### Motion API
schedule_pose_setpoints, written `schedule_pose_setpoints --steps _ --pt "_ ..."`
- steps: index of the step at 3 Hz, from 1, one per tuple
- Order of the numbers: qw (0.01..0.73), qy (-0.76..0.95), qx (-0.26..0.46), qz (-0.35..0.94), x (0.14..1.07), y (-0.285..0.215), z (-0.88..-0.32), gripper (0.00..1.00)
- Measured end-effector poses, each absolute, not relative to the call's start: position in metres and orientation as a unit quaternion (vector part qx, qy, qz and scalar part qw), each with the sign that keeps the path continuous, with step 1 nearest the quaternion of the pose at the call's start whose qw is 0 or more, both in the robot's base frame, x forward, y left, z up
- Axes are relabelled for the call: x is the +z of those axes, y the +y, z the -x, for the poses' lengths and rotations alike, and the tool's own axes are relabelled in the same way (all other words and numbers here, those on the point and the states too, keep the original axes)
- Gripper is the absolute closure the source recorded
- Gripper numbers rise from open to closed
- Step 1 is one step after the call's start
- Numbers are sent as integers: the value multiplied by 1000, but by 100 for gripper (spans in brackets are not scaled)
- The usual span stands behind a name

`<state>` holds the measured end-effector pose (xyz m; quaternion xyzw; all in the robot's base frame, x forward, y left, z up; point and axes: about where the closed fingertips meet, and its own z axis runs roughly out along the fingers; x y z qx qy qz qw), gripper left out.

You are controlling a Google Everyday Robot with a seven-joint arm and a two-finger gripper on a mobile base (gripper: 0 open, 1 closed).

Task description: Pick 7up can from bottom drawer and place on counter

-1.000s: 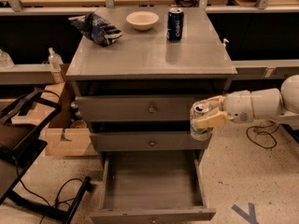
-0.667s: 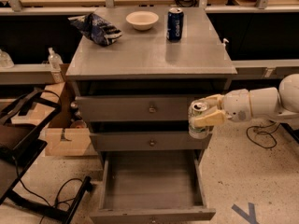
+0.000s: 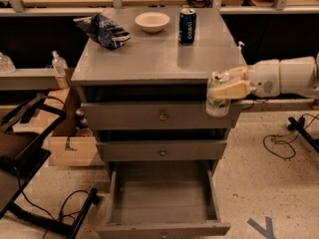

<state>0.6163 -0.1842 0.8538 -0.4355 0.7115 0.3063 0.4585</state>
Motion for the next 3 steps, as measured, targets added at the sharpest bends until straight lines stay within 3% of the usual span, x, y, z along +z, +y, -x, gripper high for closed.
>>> schedule_pose_setpoints --steps 3 --pt "500 733 260 381 957 -217 -717 100"
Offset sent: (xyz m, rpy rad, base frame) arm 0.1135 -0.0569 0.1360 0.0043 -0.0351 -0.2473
